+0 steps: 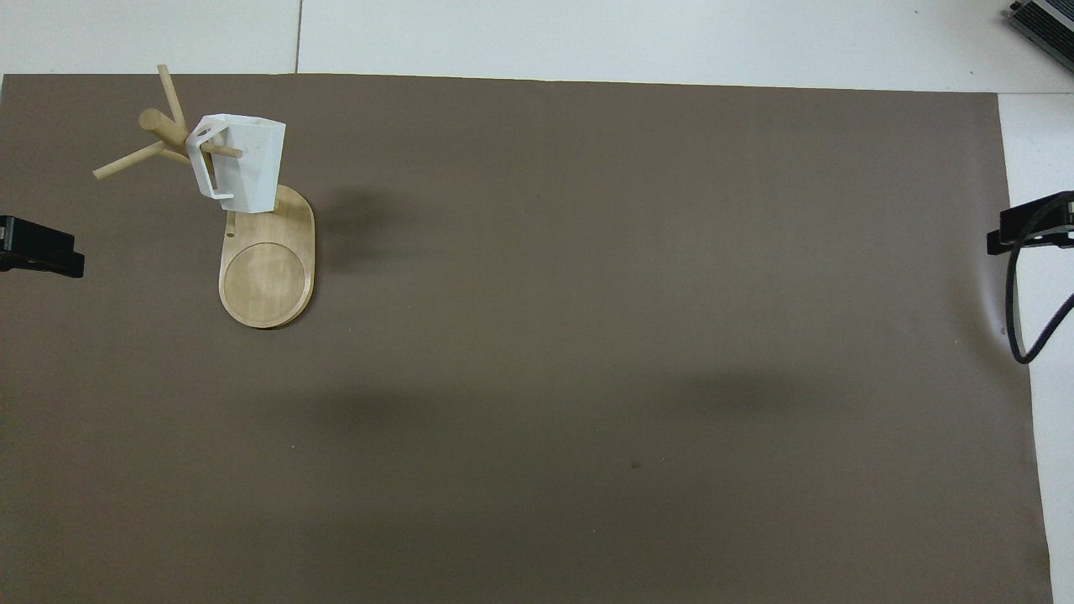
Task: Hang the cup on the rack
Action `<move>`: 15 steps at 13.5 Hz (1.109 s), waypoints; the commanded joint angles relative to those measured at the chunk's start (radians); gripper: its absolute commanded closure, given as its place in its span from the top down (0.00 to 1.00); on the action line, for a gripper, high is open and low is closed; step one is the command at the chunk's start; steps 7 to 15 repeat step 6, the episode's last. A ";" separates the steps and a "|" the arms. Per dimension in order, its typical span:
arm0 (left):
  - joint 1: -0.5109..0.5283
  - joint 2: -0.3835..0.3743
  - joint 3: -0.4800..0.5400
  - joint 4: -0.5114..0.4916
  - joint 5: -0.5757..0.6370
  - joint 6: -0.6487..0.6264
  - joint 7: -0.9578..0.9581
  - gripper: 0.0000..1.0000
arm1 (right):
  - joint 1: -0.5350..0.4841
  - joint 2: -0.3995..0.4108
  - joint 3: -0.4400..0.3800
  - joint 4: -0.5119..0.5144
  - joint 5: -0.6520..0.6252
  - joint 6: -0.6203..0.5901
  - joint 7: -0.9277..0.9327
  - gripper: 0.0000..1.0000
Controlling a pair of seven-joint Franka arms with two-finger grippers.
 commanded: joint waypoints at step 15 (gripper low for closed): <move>0.013 -0.028 -0.007 -0.038 0.011 0.025 -0.009 1.00 | -0.006 -0.024 0.000 -0.026 0.024 -0.002 -0.016 1.00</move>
